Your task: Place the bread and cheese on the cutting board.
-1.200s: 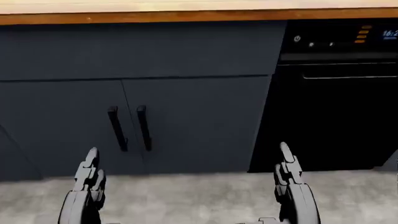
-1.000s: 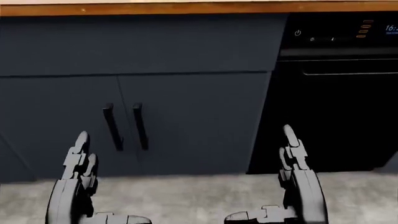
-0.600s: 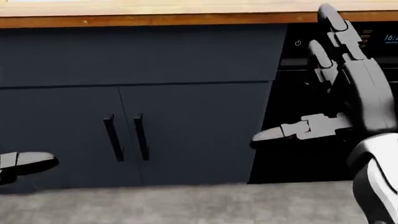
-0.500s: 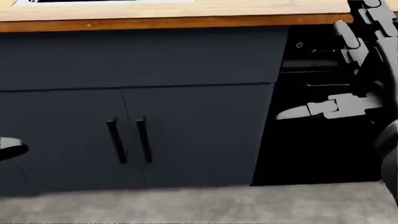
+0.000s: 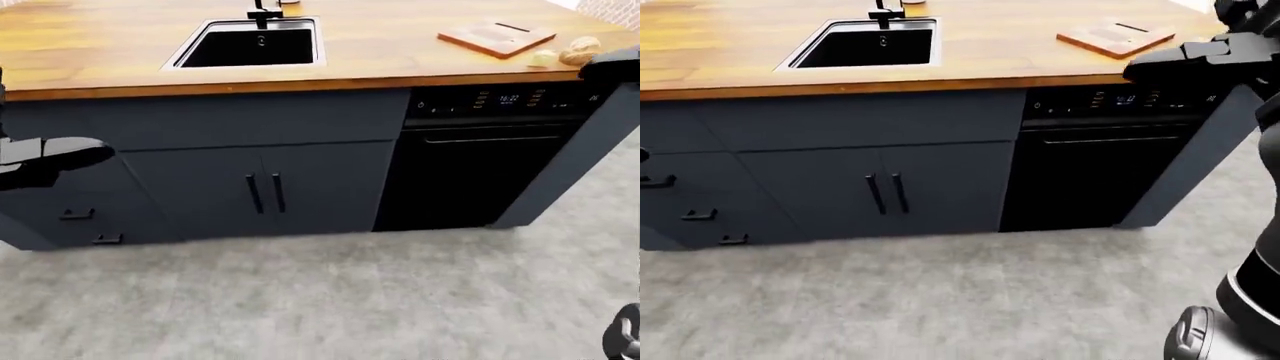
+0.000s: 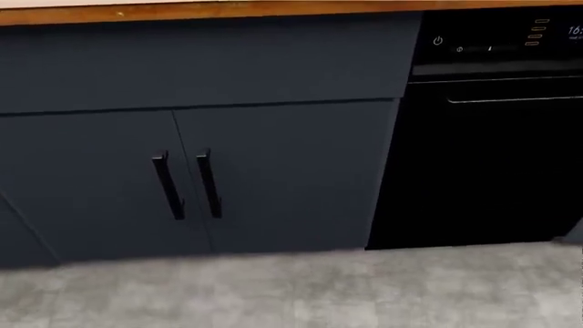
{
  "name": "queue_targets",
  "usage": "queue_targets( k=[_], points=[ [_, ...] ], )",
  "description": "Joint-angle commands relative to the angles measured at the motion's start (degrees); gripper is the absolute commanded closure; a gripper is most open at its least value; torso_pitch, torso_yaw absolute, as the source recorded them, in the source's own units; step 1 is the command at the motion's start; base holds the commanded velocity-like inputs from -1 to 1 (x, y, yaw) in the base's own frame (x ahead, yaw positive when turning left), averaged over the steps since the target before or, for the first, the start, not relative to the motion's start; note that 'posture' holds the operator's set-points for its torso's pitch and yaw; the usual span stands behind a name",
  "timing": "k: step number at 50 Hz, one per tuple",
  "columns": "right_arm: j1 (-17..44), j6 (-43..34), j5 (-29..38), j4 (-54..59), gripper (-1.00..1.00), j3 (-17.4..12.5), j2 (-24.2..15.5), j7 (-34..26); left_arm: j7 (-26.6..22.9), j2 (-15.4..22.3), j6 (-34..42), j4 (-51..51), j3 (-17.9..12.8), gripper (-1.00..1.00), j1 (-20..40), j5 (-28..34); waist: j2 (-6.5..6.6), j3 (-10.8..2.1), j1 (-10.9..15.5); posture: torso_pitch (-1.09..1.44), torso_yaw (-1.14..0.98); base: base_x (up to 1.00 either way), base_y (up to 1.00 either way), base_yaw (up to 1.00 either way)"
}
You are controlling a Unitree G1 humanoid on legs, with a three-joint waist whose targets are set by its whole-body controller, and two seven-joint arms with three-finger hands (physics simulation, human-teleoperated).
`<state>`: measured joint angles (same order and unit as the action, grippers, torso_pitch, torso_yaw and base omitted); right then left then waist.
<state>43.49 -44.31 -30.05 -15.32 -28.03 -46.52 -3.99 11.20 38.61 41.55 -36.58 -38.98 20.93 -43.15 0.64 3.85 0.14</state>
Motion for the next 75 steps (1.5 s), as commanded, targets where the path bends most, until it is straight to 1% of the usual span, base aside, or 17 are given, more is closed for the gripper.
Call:
queue_targets(
  k=[1, 10, 11, 14, 17, 24, 26, 27, 39, 44, 47, 49, 51, 57, 72, 73, 75],
  points=[
    [0.08, 7.42, -1.50, -2.24, -1.00, -0.42, -1.11, 1.60, 0.97, 1.55, -2.97, -0.48, -0.99, -1.00, 1.21, -0.44, -0.02, -1.01, -0.08, 0.00, 0.00, 0.00, 0.00, 0.00],
    [2.78, 8.05, -4.81, 1.45, -1.00, 1.37, -6.88, 2.20, 2.08, 3.30, -5.79, 1.15, -0.93, -1.00, 0.97, -1.37, -0.32, -1.00, -0.10, 0.00, 0.00, 0.00, 0.00, 0.00],
    [2.84, 8.03, -4.91, 1.56, -1.00, 1.53, -7.13, 2.15, 2.14, 3.44, -5.86, 1.30, -0.91, -1.00, 1.02, -1.40, -0.44, -2.23, -0.09, 0.00, 0.00, 0.00, -0.27, 0.00],
    [2.24, 8.06, -5.08, 1.01, -1.00, 1.45, -7.38, 2.00, 2.46, 3.86, -5.66, 1.31, -1.34, -1.00, 1.03, -2.05, 2.44, -1.88, -0.21, 0.00, 0.00, 0.00, -0.49, 0.00],
    [1.95, 7.91, -5.52, 0.68, -1.00, 1.23, -7.38, 1.91, 2.67, 4.21, -5.71, 1.32, -1.85, -1.00, 0.68, -2.61, 2.48, -2.46, 0.06, 0.00, 0.00, 0.00, -0.58, 0.00],
    [-1.77, 9.72, -5.40, -0.58, -1.00, 0.07, -5.68, 1.48, 3.16, 5.17, -5.80, 1.49, -2.36, -1.00, 0.57, -3.56, -1.80, -1.68, 0.63, 0.00, 0.00, 0.00, -0.59, 0.00],
    [-1.92, 9.82, -5.48, -0.51, -1.00, -0.10, -5.65, 1.27, 3.35, 5.19, -5.80, 1.37, -2.36, -1.00, 0.49, -3.78, -6.91, -2.94, 0.59, 0.00, 0.00, 0.00, -0.59, 0.00],
    [-1.93, 9.81, -5.56, -0.48, -1.00, -0.17, -5.66, 1.26, 3.49, 5.28, -5.81, 1.44, -2.23, -1.00, 0.65, -3.86, -3.93, -1.89, 0.22, 0.00, 0.00, 0.00, -0.59, 0.00],
    [-1.87, 9.20, -6.81, -1.22, -1.00, -0.26, -6.35, 1.54, 4.87, 6.72, -5.69, 1.89, -1.61, -1.00, 1.89, -5.08, 3.14, -1.19, 0.10, 0.00, 0.00, 0.00, -0.60, 0.00],
    [0.78, 8.12, -7.76, 0.54, -1.00, 0.55, -8.19, 1.56, 4.59, 6.30, -5.88, 1.47, -2.44, -1.00, 0.71, -5.11, 2.87, -2.32, 0.47, 0.00, 0.00, 0.01, -0.60, 0.00],
    [-2.52, 9.59, -7.20, -1.32, -1.00, -0.44, -6.57, 1.38, 4.90, 6.42, -5.78, 1.29, -2.28, -1.00, 0.96, -5.35, 1.30, -1.12, 0.89, 0.00, 0.00, 0.05, -0.64, 0.00],
    [-2.92, 9.81, -7.09, -1.47, -1.00, -0.61, -6.33, 1.22, 4.82, 6.43, -5.86, 1.23, -2.33, -1.00, 0.84, -5.36, -0.60, -0.64, 1.13, 0.00, 0.00, 0.05, -0.65, 0.00],
    [-3.13, 9.98, -6.91, -1.45, -1.00, -0.65, -6.24, 1.01, 4.70, 6.29, -5.96, 1.07, -2.48, -1.00, 0.56, -5.34, -6.02, -2.40, 0.93, 0.00, 0.00, 0.05, -0.64, 0.00],
    [-3.09, 9.73, -6.76, -1.95, -1.00, -0.57, -6.04, 0.75, 4.69, 6.54, -6.06, 1.36, -2.67, -1.00, 0.70, -5.52, -1.79, -1.10, 0.44, 0.00, 0.00, 0.11, -0.58, 0.00],
    [0.41, 7.53, -8.06, -0.35, -1.00, 0.41, -8.32, 0.84, 5.85, 7.48, -5.83, 1.81, -1.72, -1.00, 2.11, -6.19, 2.06, -0.81, 0.85, 0.00, 0.00, 0.27, -0.45, 0.00],
    [-0.38, 7.72, -8.08, -0.92, -1.00, 0.07, -7.98, 0.88, 5.90, 7.53, -5.86, 1.79, -1.72, -1.00, 2.12, -6.25, 0.49, -0.70, 1.52, 0.00, 0.00, 0.34, -0.43, 0.00],
    [-0.05, 7.51, -8.23, -0.69, -1.00, 0.18, -8.26, 0.89, 5.86, 7.51, -5.95, 1.65, -1.88, -1.00, 1.87, -6.26, 2.31, -0.93, 1.01, 0.00, 0.00, 0.36, -0.41, 0.00]
  ],
)
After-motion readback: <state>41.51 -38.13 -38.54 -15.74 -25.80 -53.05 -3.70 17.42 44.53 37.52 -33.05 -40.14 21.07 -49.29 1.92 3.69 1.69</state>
